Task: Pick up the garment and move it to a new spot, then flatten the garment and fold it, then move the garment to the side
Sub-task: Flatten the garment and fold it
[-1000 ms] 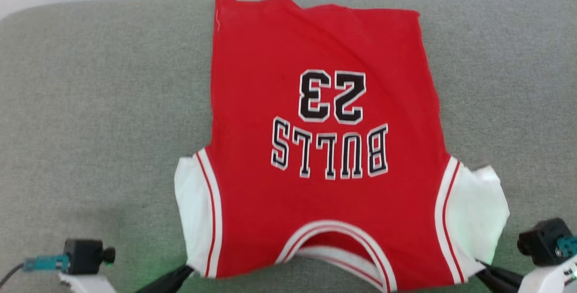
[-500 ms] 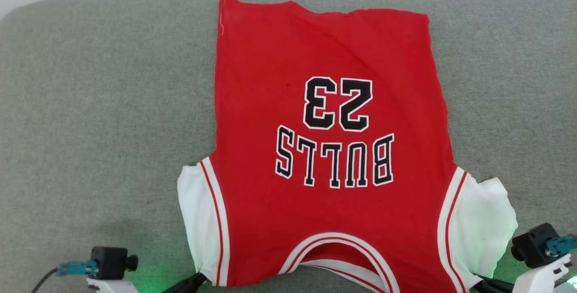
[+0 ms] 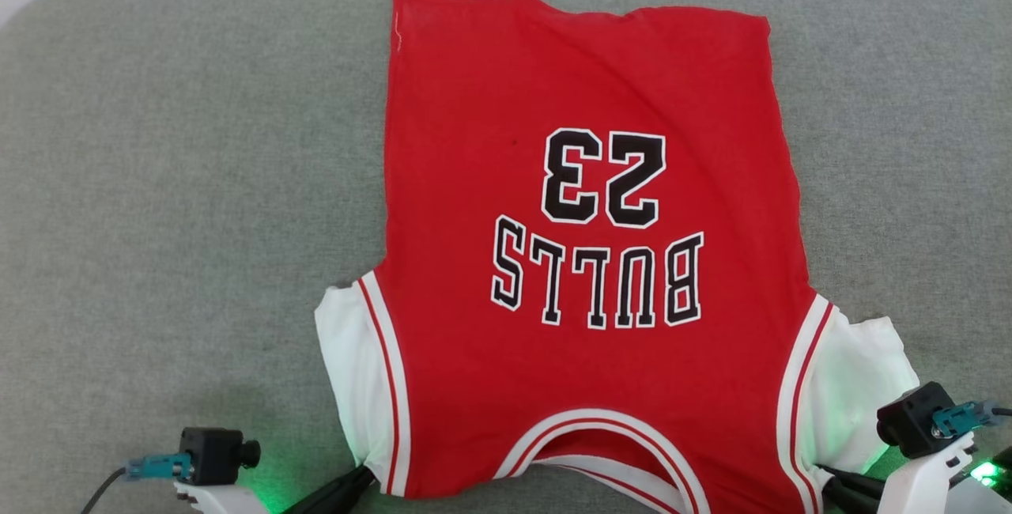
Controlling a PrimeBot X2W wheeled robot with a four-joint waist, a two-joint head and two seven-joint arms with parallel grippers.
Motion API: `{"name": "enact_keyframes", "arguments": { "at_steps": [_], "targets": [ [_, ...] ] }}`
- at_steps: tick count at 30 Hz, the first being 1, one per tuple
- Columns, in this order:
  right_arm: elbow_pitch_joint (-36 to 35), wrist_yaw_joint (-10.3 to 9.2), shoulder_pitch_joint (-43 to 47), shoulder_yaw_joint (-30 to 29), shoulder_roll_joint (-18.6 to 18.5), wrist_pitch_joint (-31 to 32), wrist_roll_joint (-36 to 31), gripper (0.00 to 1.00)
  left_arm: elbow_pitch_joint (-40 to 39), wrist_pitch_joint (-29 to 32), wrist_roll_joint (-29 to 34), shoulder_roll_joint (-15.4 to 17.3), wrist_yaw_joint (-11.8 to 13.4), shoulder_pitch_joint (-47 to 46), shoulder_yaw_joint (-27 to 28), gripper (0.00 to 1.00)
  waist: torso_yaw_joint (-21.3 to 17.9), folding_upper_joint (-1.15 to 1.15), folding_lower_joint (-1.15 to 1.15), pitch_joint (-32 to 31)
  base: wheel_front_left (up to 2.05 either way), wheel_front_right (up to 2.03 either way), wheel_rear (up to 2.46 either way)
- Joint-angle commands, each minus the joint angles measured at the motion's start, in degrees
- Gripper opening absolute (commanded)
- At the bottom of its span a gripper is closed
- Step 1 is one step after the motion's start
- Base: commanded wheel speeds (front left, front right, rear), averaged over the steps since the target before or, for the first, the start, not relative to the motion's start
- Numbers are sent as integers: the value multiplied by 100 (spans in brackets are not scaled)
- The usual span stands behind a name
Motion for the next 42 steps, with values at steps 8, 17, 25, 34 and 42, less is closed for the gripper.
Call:
{"name": "enact_keyframes", "arguments": {
  "at_steps": [8,17,25,34,42],
  "targets": [
    [-783,-33,48,-690,183,51,377,100,243,-222,132,-124,137,-193,73,0,-95,0,0,89,0,0,0],
    [-1526,-31,-1111,-1958,131,908,712,100,-115,-322,478,-256,119,-595,157,0,305,0,0,459,0,0,0],
    [-365,-31,-3355,-2212,151,1694,230,100,-198,-223,627,-526,102,-972,29,0,940,0,0,958,0,0,0],
    [1675,-32,-5348,-1235,-113,2798,-740,100,-105,-120,621,-1120,103,-1484,-416,0,1684,0,0,1463,0,0,0],
    [3047,-32,-6091,-1071,25,3115,-1323,100,61,-224,472,-1205,139,-1667,-767,0,1950,0,0,1629,0,0,0]
  ]
}}
